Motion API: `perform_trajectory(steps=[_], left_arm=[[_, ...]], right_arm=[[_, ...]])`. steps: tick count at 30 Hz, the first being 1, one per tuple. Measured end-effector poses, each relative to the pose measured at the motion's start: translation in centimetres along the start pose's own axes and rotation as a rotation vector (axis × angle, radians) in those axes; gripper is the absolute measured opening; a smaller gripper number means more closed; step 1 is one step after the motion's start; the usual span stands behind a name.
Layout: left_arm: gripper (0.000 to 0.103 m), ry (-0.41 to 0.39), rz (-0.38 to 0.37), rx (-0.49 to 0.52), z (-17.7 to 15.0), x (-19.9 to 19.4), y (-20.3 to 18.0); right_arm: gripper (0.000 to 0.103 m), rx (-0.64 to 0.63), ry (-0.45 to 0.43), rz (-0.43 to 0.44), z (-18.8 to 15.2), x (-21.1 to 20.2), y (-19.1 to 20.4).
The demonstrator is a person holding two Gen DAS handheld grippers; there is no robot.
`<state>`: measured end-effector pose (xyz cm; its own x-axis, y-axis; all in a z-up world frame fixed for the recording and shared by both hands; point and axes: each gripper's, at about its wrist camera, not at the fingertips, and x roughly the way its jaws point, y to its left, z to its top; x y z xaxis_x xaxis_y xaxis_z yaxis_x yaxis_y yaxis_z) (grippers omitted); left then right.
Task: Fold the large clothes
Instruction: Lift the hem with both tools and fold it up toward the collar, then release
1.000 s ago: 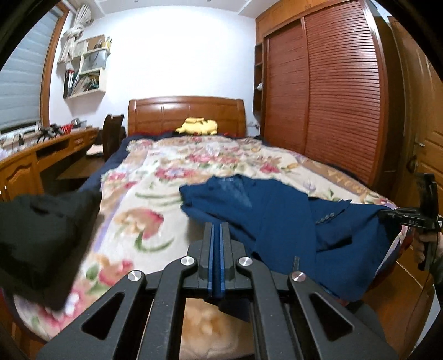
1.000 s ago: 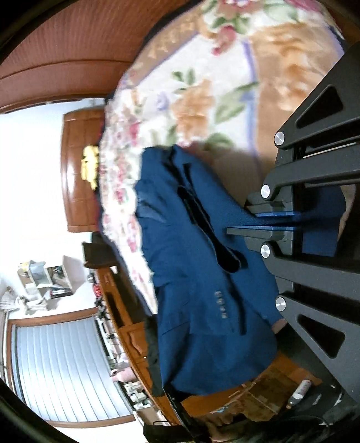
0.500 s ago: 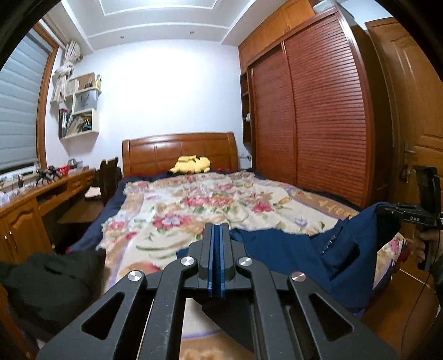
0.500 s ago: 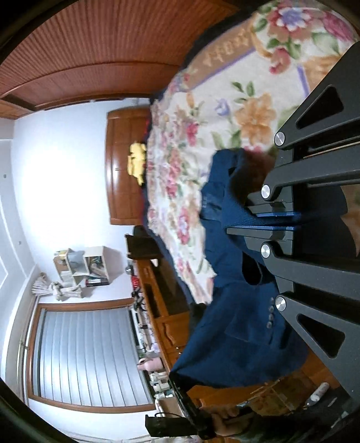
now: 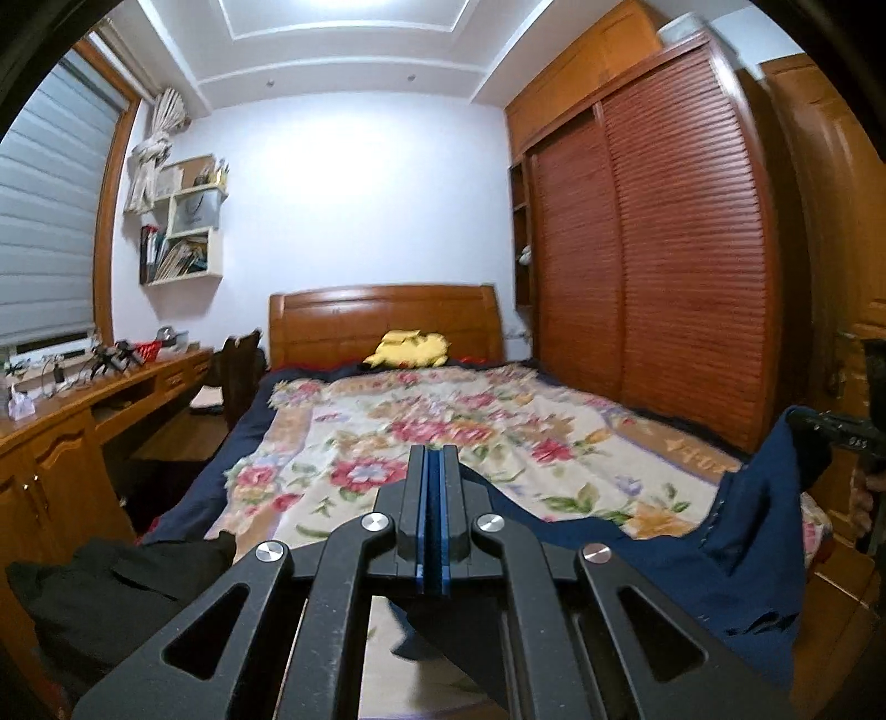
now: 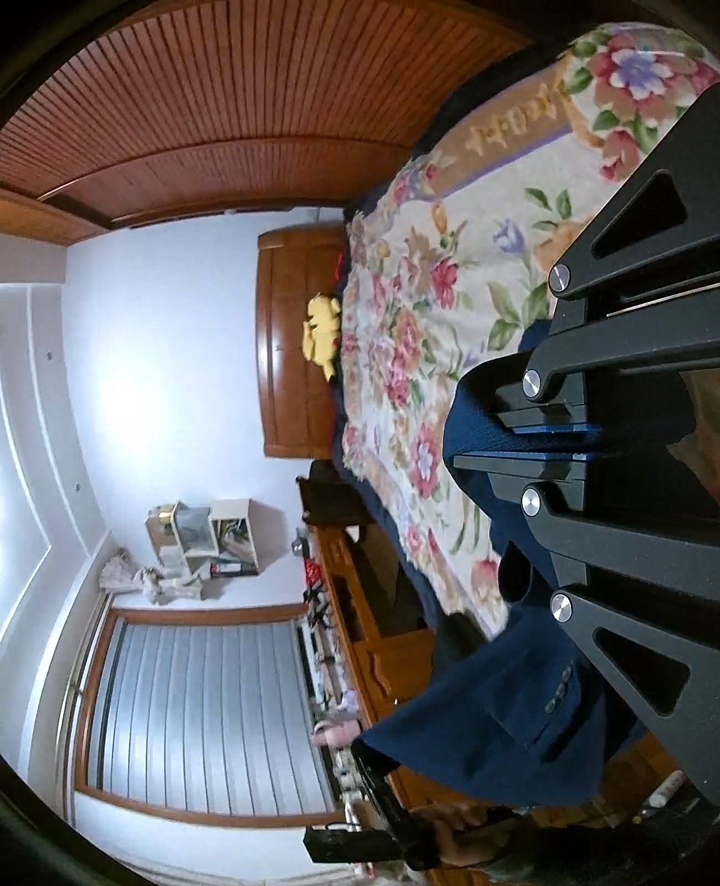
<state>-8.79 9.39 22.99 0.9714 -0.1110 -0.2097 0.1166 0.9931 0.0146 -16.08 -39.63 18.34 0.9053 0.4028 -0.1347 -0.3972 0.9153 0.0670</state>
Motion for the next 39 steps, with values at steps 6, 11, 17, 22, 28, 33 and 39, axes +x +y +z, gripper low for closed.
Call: perform_trajectory(steps=[6,11,17,22,28,33,39], left_arm=[[0.004,0.113,0.061,-0.03,-3.0,7.1,1.9],[0.004,0.186,0.114,-0.05,-5.7,12.8,3.8],[0.004,0.206,0.145,-0.077,-7.2,17.8,5.4],[0.004,0.244,0.172,-0.077,-8.2,22.8,6.0],[0.004,0.287,0.177,-0.097,-8.7,27.9,6.8],[0.004,0.345,0.168,-0.085,-10.1,30.3,6.2],[0.041,0.377,0.1,-0.098,-11.9,28.0,5.0]], right_arm=[[0.004,0.034,0.097,-0.068,-0.3,7.1,-0.7],[0.004,0.064,0.168,-0.143,-1.2,13.5,-2.4],[0.004,0.086,0.234,-0.21,-1.0,20.8,-3.7],[0.004,0.06,0.252,-0.233,0.5,25.1,-2.8],[0.004,0.025,0.251,-0.274,1.0,29.7,-3.2],[0.004,0.041,0.329,-0.3,-0.8,33.3,-3.7],[0.026,-0.01,0.389,-0.301,-1.8,34.3,-2.8]])
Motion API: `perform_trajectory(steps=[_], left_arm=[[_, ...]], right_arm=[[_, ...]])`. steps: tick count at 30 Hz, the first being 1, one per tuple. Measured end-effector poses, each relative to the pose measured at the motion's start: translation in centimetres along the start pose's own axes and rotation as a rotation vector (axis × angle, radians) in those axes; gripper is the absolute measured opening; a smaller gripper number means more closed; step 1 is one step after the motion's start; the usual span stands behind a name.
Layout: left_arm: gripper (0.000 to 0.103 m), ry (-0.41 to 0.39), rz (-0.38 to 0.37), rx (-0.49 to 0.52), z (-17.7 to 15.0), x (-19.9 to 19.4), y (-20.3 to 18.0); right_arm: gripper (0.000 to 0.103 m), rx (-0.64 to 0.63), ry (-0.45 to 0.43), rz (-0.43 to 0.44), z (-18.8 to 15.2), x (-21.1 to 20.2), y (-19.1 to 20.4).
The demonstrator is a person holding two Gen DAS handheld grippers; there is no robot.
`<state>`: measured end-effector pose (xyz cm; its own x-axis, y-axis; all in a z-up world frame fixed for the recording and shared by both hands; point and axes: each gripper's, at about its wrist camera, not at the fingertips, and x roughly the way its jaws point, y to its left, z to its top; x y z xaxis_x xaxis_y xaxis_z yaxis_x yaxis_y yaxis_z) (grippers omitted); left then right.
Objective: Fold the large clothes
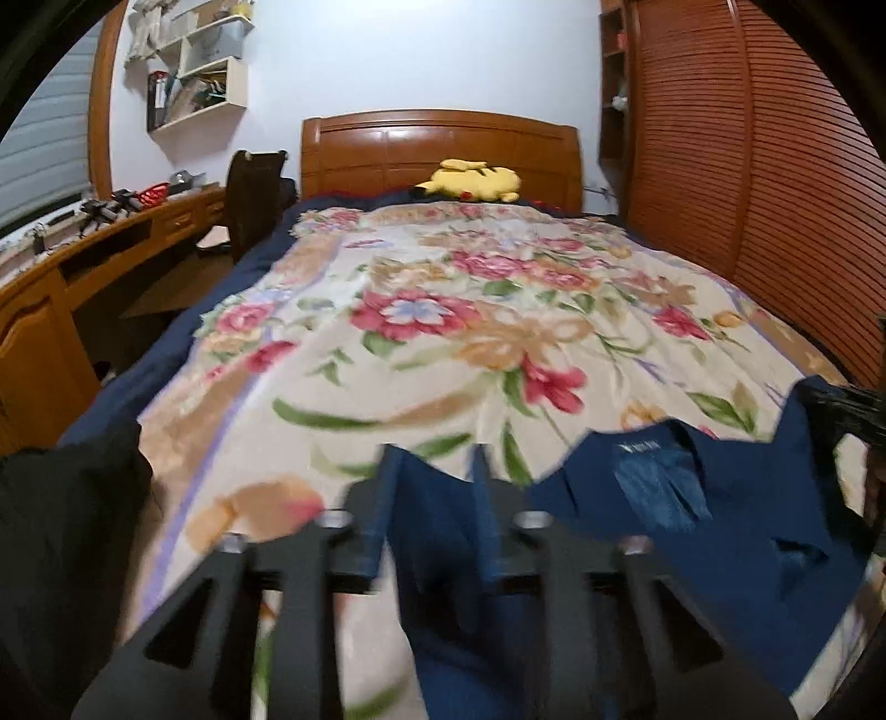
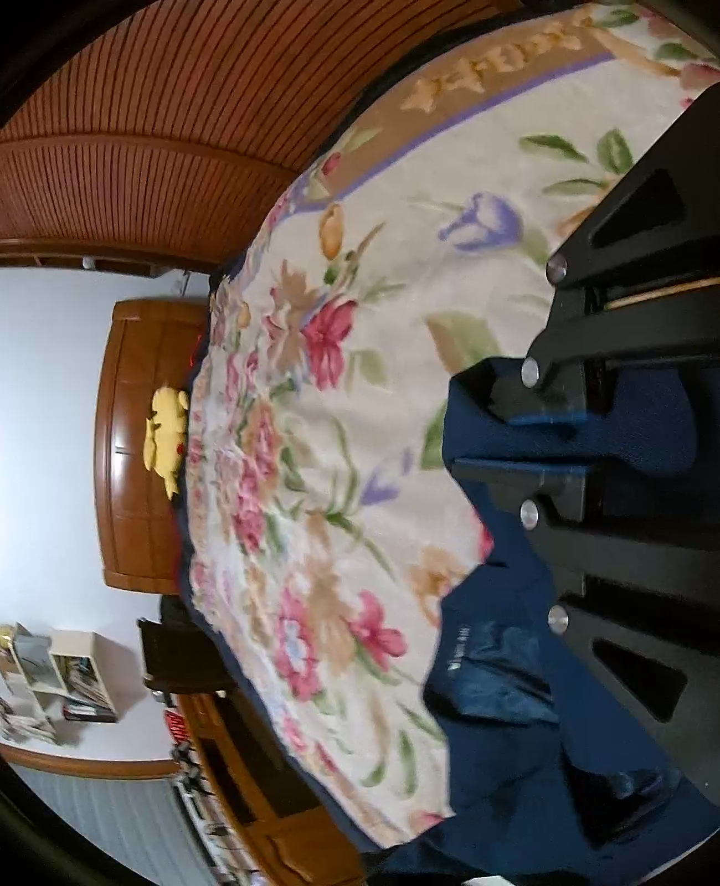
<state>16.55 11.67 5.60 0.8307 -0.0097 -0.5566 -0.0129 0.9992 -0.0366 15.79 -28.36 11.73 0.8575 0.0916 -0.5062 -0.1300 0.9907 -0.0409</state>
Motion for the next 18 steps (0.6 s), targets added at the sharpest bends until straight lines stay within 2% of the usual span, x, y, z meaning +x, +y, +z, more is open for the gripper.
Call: perform_trajectory(steps=[2,3,4,5,11,13,18], left_arm=[[0.054,-0.01,-0.019,0.006,-0.8,-1.4,-0.5],[0.062,-0.011,-0.027,0.011,-1.2,-2.0,-0.7],[0.078,-0.017,-0.038,0.015,-1.8,-2.9,-1.0],[0.085,-0.027,-0.05,0.017,-2.5,-3.8,-1.3],[0.085,-0.009,-0.093,0.013,-6.5,-6.8,-2.8],[0.085,-0.006,-0.1,0.022,-7.6,-7.4,-3.4],[0.085,-0.002,-0.111,0.053,-9.4,-8.0,-4.9]], right_arm=[[0.056,-0.022,0.0,0.007,-0.2,-0.7,0.3],[0.06,-0.035,-0.003,0.011,-0.4,-0.9,0.4],[0.064,-0.052,-0.01,0.007,-0.6,-1.3,0.6],[0.066,-0.069,-0.015,0.008,-0.7,-2.0,0.8],[0.067,-0.128,-0.017,0.079,-2.7,-4.5,1.3],[0.067,-0.162,0.004,0.131,-3.8,-5.1,1.8],[0.067,-0.254,0.087,0.193,-6.6,-5.6,3.1]])
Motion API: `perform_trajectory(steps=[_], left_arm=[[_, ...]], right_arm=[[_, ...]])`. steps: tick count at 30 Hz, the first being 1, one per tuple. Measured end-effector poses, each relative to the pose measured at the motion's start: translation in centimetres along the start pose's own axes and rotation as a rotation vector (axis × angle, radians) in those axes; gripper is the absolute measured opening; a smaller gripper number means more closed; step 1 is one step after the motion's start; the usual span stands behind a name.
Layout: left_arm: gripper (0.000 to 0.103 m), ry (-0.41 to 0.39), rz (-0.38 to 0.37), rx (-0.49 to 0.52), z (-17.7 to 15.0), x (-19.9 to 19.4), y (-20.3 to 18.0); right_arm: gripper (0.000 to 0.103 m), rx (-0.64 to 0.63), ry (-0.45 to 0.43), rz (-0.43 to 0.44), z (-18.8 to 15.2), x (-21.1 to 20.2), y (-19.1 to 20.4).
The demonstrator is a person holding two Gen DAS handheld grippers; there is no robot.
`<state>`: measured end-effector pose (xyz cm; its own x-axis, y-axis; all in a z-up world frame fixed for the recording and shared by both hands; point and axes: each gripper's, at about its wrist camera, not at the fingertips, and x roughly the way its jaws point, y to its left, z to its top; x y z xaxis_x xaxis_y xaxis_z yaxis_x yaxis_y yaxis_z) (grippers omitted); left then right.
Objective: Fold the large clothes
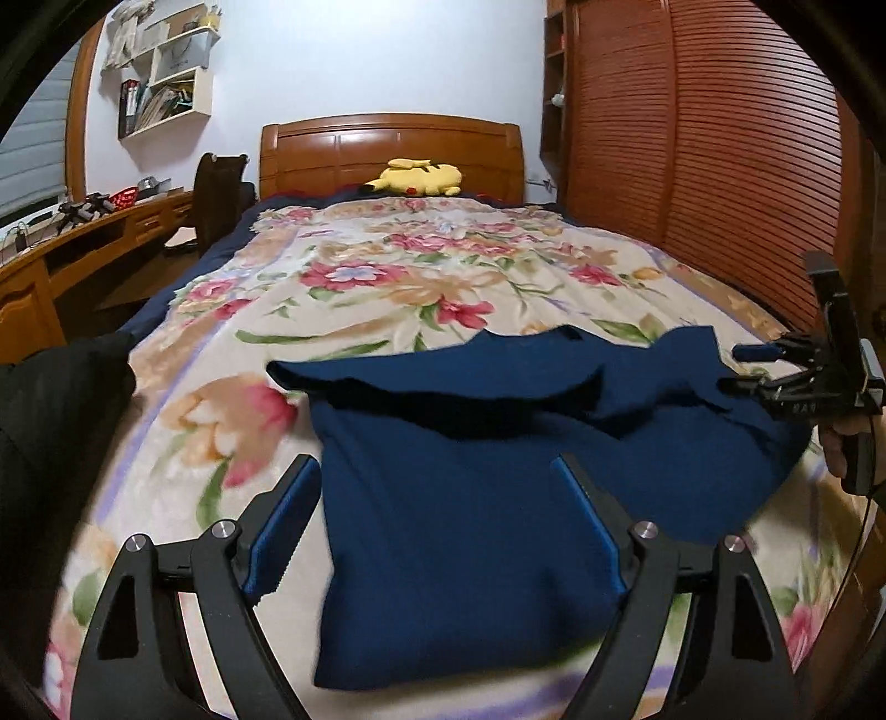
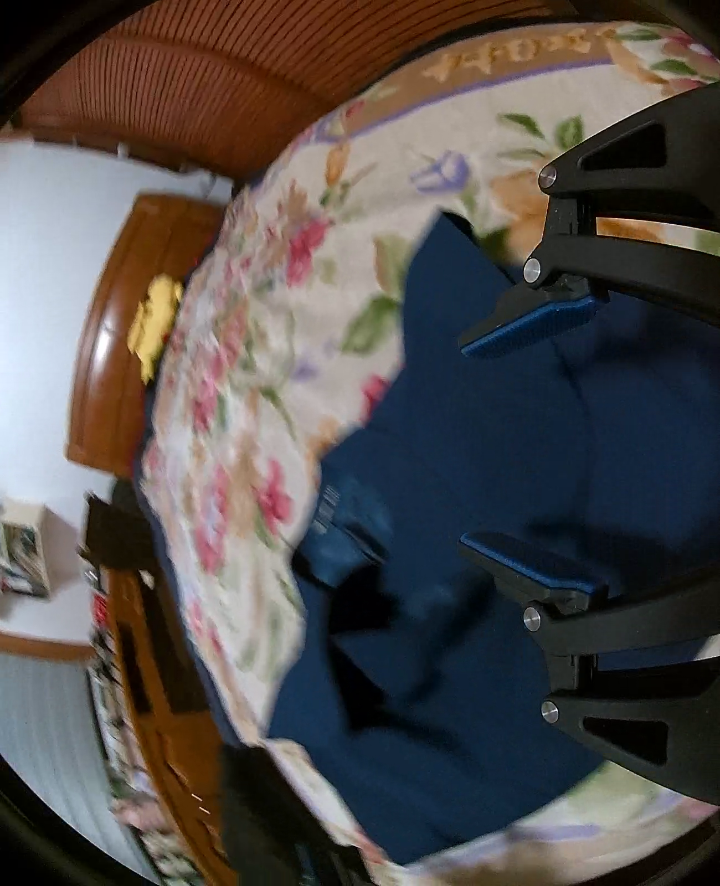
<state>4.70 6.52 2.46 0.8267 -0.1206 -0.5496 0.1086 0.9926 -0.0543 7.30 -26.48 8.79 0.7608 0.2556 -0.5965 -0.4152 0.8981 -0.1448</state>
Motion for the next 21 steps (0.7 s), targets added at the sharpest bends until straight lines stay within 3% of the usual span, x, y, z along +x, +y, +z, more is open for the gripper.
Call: perform_trajectory(steps=[3,7,9,10,11,12,16,21], left_arm=[[0.085,0.012,-0.037,0.008,-0.5,0.1,-0.4],[0.085,-0.005,-0.032,0.048,-0.9,-0.1,-0.9],[0.085,-0.012,-0.033,0.055,-0.9,0.0,-0.9],[0.085,-0.013,-0.037,0.057,-0.8,0.0,-1.0],[0.085,-0.015,-0.041,0.06,-0.8,0.1,-1.0],[0.085,-0.016,-0.043,0.062,-0.8,0.2,-1.0],[0.085,-0.022,-0.06,0.052,-0.4,0.7,-1.0],[0.085,-0.033,-0.072,0.006,0.3,1.1,0.0]], right_arm=[[0.067,-0.026,0.029,0.02,-0.7,0.1,0.6],[0.067,-0.059,0.078,-0.002,-1.1,1.1,0.5],[0.054,-0.078,0.104,0.0,-1.1,1.7,0.2],[0.039,-0.094,0.118,-0.007,-0.7,2.0,0.3],[0.016,-0.111,0.121,-0.021,-0.6,2.2,0.2],[0.005,-0.129,0.123,-0.043,-0.3,2.4,0.0],[0.003,-0.138,0.084,-0.122,2.2,3.5,0.1],[0.003,-0.087,0.004,-0.188,7.9,5.9,-0.4]])
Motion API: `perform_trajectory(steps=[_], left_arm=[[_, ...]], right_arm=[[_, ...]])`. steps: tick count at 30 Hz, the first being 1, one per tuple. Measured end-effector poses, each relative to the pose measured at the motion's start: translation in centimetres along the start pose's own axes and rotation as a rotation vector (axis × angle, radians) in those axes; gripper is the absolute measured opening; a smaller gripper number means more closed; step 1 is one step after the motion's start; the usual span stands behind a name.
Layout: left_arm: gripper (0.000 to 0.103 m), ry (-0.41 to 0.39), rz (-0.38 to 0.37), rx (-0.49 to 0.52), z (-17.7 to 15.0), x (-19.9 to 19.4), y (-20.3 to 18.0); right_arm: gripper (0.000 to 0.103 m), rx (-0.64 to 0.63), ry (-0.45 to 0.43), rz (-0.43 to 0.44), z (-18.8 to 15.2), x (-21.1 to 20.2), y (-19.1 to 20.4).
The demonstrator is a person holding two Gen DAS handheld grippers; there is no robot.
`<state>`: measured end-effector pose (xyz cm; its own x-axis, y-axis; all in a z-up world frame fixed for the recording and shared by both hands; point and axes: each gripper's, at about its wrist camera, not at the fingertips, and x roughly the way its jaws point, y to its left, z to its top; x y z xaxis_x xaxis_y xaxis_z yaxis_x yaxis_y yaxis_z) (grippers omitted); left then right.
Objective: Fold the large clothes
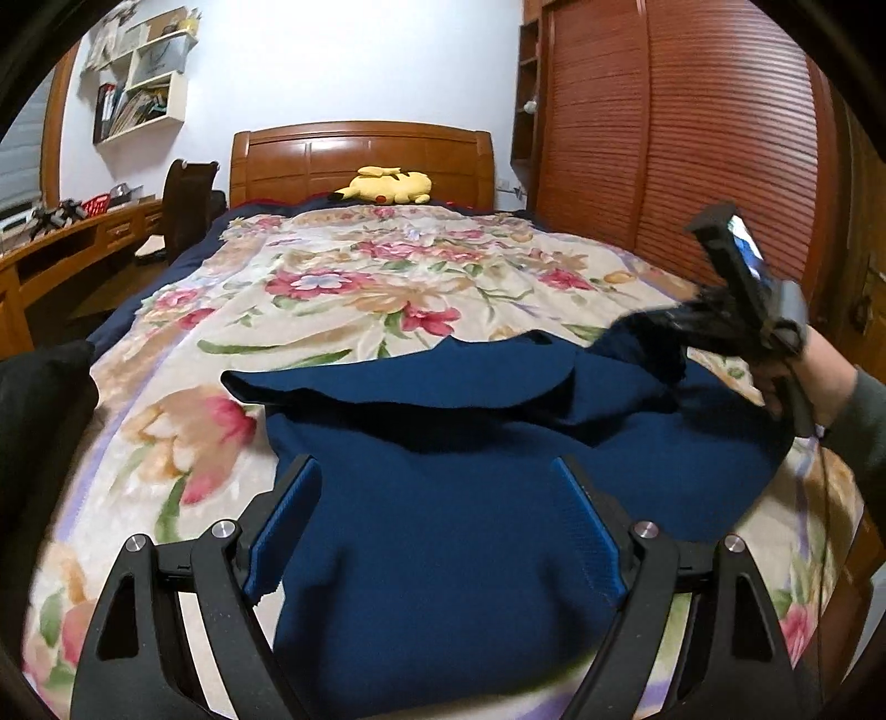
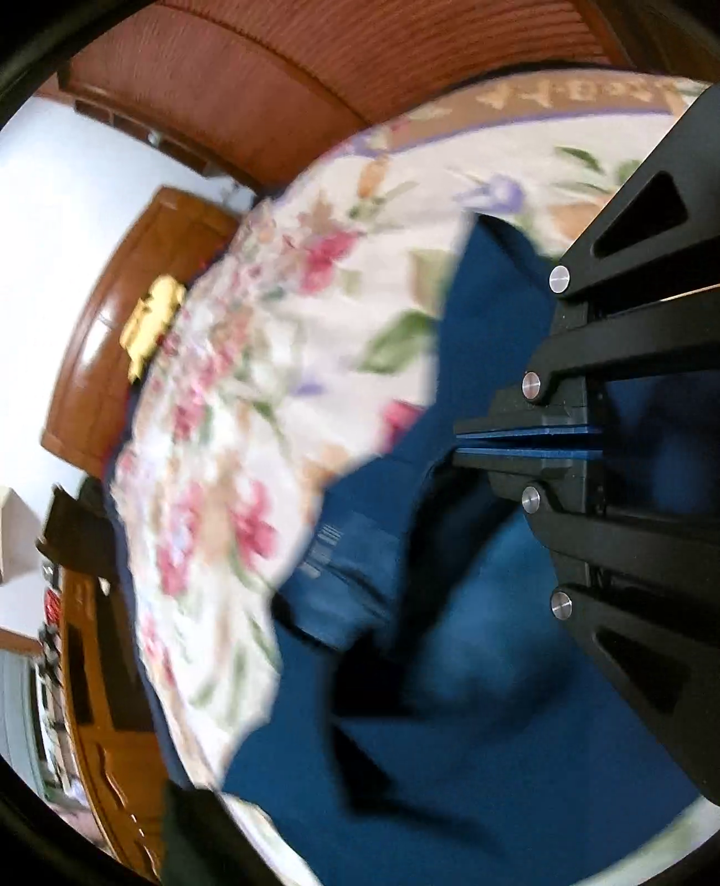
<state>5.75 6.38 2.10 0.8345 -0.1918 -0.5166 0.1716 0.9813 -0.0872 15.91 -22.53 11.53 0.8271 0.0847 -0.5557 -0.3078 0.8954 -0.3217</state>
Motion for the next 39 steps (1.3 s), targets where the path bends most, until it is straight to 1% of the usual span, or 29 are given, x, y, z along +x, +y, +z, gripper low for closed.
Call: perform_trajectory(steps=[3,6,7,8,9,10,11,12,14,15,18,24,29,30,33,36,39], left_arm=[[0.085,-0.01,0.011,-0.004,0.0,-0.3,0.4],[0.085,-0.012,0.02,-0.007,-0.2,-0.5,0.9],[0.085,-0.012,0.021,-0.009,-0.2,-0.6,1.1],[0.085,-0.011,0.024,-0.011,-0.2,-0.7,1.3],[0.085,-0.012,0.027,-0.011,-0.3,-0.7,1.5],[0.085,-0.013,0.032,-0.012,-0.3,-0.8,1.6],[0.085,-0.014,0.036,-0.013,-0.3,-0.9,1.7],[0.085,-0.015,0.038,-0.014,-0.4,-1.0,1.9],[0.085,-0.018,0.038,-0.021,-0.3,-1.3,2.3],[0.085,-0.02,0.04,-0.023,-0.3,-1.4,2.4],[0.085,-0.027,0.048,-0.029,-0.3,-1.8,2.9],[0.085,-0.025,0.064,-0.047,-0.4,-2.1,4.0],[0.085,-0.024,0.082,-0.059,-0.5,-2.2,4.8],[0.085,-0.024,0.087,-0.063,-0.5,-2.2,5.0],[0.085,-0.024,0.094,-0.074,-0.5,-2.2,5.4],[0.085,-0.021,0.097,-0.077,-0.5,-2.0,5.6],[0.085,-0.015,0.098,-0.078,-0.5,-1.8,5.8]], right_arm=[[0.003,0.022,-0.026,-0.013,3.1,1.4,0.3],[0.003,0.046,-0.031,-0.026,5.3,2.5,0.6],[0.011,0.059,-0.033,-0.032,5.7,2.7,0.7],[0.026,0.071,-0.04,-0.044,5.9,2.6,1.0],[0.034,0.082,-0.053,-0.046,6.2,2.4,1.3],[0.051,0.086,-0.072,-0.038,6.4,2.2,1.7],[0.061,0.086,-0.091,-0.033,6.6,2.0,2.0],[0.063,0.081,-0.106,-0.037,6.8,1.5,2.5],[0.063,0.067,-0.114,-0.039,6.5,0.7,3.3],[0.063,0.058,-0.113,-0.025,6.4,0.3,3.8],[0.063,0.036,-0.108,0.056,5.4,-0.8,5.0],[0.063,-0.035,-0.114,0.17,3.5,-2.8,9.0],[0.063,-0.043,-0.108,0.278,2.3,-3.5,10.7],[0.063,-0.05,-0.107,0.297,2.0,-4.0,10.5],[0.063,-0.087,-0.097,0.364,1.7,-4.1,11.6],[0.063,-0.171,-0.072,0.386,1.3,-3.9,12.5],[0.063,-0.258,-0.026,0.337,1.6,-2.3,13.1]])
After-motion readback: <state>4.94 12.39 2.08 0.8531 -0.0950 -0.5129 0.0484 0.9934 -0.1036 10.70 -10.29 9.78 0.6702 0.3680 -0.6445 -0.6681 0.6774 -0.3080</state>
